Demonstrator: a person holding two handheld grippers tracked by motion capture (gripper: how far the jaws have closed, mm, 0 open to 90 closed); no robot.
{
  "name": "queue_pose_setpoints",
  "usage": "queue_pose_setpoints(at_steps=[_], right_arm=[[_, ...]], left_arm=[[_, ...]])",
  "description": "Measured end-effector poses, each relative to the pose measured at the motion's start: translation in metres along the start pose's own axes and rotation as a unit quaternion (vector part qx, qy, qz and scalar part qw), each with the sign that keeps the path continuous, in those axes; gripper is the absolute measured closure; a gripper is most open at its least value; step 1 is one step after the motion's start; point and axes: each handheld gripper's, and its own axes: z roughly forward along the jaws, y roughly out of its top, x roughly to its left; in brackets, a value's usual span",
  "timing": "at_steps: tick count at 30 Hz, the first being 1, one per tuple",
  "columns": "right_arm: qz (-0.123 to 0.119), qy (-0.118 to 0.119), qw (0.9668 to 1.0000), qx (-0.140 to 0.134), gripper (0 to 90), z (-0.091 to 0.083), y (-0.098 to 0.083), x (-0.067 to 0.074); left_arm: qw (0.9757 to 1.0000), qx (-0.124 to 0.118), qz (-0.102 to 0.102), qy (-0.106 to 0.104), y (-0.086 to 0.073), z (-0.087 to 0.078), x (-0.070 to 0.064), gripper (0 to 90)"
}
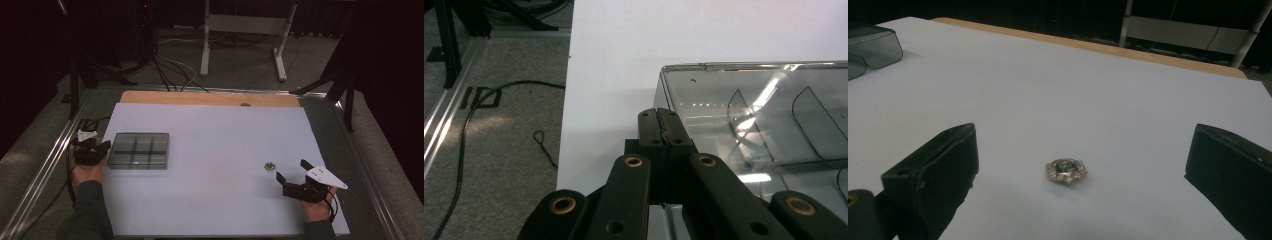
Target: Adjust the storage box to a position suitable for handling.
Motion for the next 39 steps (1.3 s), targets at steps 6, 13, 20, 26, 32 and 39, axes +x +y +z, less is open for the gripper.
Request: queue_pose_setpoints(at_steps=[6, 13, 20, 26, 32, 39], right_arm=[[0.001, 0.0, 1.0, -0.001, 0.7, 0.0, 0.0, -0.001], [0.001, 0.0, 1.0, -0.001, 0.7, 0.0, 0.0, -0.001], [0.0, 0.001, 1.0, -0.001, 0.7, 0.0, 0.0, 0.0], [0.001, 0.001, 1.0, -0.001, 0.7, 0.0, 0.0, 0.0], [0.001, 0.001, 1.0, -0.001, 0.7, 0.0, 0.0, 0.0], [0.002, 0.002, 1.0, -0.001, 0.7, 0.0, 0.0, -0.001]], left_arm=[[1.0, 0.003, 0.002, -0.004, 0.0, 0.002, -0.003, 90.0], [1.0, 0.004, 0.002, -0.001, 0.0, 0.003, -0.003, 90.0], [1.0, 0.005, 0.004, -0.003, 0.0, 0.002, -0.004, 90.0], [0.9999, 0.006, 0.009, -0.01, 0.0, 0.004, -0.009, 90.0], [0.9997, 0.006, 0.01, -0.019, 0.001, 0.006, -0.016, 90.0], [0.9996, 0.006, 0.006, -0.029, 0.002, 0.009, -0.022, 90.0]])
